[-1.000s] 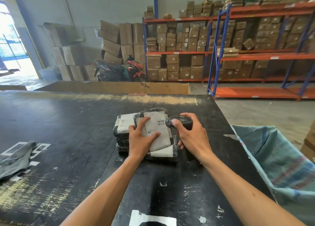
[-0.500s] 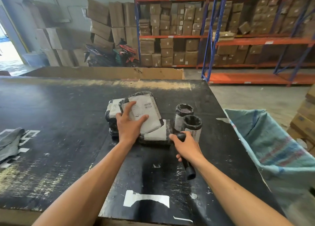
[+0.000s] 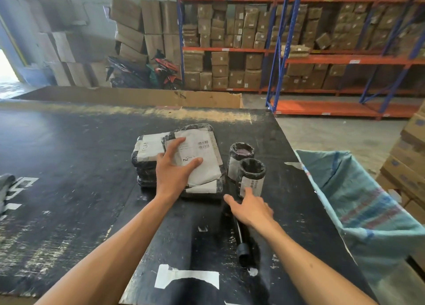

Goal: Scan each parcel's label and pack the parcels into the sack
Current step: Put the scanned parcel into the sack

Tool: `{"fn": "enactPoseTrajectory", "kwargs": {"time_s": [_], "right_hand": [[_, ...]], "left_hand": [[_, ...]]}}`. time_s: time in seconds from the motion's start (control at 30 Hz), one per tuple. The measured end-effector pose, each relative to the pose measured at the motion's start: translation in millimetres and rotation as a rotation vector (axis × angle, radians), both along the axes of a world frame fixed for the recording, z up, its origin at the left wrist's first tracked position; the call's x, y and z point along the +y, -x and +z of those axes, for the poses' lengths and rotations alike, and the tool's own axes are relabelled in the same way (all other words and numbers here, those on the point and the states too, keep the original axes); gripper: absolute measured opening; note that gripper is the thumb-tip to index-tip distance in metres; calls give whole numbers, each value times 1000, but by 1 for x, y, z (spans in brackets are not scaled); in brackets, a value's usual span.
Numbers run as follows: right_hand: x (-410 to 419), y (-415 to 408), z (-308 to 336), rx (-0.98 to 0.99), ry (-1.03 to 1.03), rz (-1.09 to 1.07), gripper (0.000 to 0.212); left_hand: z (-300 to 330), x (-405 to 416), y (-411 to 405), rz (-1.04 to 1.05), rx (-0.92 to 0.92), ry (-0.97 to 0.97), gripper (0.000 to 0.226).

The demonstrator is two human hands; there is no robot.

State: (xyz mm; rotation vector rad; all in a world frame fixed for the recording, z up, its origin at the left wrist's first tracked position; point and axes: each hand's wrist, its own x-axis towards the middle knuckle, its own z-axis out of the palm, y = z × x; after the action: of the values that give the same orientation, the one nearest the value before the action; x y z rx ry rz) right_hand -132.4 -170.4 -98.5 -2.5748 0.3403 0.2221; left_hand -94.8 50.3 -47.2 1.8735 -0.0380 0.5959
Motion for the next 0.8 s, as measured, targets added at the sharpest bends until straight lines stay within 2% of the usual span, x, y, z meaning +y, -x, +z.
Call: {"fn": "enactPoseTrajectory", "kwargs": {"time_s": [0.1,0.23,0.3,0.4,0.47,0.6,0.73,0.8], "right_hand": [[-23,-4,40,-199,-71,-2,74],[-60,-11,82,-484,-415,38,47],[-78,-16,94,-536,-547,72,51],[-107,-27,99,-555,-637,141,63],[-132,-35,94,-579,-676,166,74],[-199,-46,78,-603,-641,75,87],[-271,-57,57,-605,-752,-25,86],[-308,-65,42,-600,-769,-94,87]], "left_hand": [[9,-15,-10,-67,-43,59,69],[23,-55,-23,-186,-56,176,73],[28,-81,-28,-255,-51,225,66],[32,-128,-34,-359,-13,256,51],[33,-163,-36,-423,37,235,49],[26,-233,-45,-543,117,215,33],[24,-301,-56,-700,200,170,42],[15,-335,-66,-748,245,146,28]]}}
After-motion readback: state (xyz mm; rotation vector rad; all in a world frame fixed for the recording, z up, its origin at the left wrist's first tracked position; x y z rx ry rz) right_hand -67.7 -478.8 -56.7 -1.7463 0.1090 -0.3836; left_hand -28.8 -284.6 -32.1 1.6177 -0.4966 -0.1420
